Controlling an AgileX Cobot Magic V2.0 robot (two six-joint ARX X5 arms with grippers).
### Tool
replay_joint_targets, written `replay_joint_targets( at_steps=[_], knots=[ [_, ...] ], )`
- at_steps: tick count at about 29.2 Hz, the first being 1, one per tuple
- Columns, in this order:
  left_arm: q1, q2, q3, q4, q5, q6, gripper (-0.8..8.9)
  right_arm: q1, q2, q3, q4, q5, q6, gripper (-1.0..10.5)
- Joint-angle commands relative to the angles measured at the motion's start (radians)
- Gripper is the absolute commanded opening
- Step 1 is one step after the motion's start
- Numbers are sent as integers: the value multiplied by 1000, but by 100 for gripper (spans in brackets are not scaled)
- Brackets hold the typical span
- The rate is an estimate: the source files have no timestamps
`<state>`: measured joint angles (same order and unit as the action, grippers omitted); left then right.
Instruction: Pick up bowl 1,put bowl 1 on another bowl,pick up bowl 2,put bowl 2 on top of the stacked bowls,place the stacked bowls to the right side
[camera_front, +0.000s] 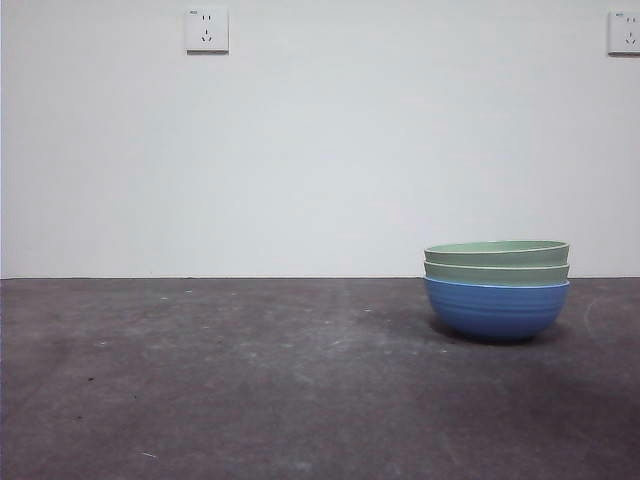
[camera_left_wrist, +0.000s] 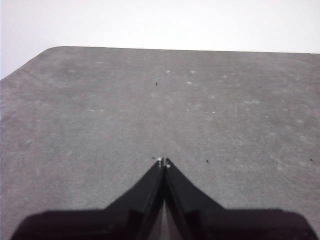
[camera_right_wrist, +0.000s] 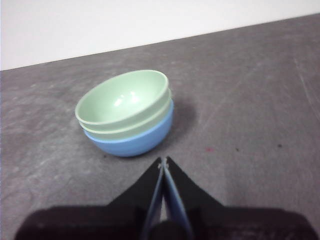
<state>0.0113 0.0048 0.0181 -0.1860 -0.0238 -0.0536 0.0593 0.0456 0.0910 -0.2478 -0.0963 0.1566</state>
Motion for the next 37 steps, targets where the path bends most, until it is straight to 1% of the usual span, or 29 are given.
replay_joint_targets(
  at_steps=[1,9,12,14,37],
  knots=[
    [3,-3,-14,5,-1,-6,-3,1,-35,-45,8,6,32,2],
    [3,-3,-14,5,-1,-6,-3,1,-45,-64,11,11,34,1],
    [3,-3,-14,5,-1,-6,-3,1,-45,-64,12,11,48,2],
    [3,-3,-14,5,-1,-6,-3,1,-45,-63,11,29,48,2],
    [3,-3,-14,5,-1,-6,-3,1,-45,-63,11,28,48,2]
  ],
)
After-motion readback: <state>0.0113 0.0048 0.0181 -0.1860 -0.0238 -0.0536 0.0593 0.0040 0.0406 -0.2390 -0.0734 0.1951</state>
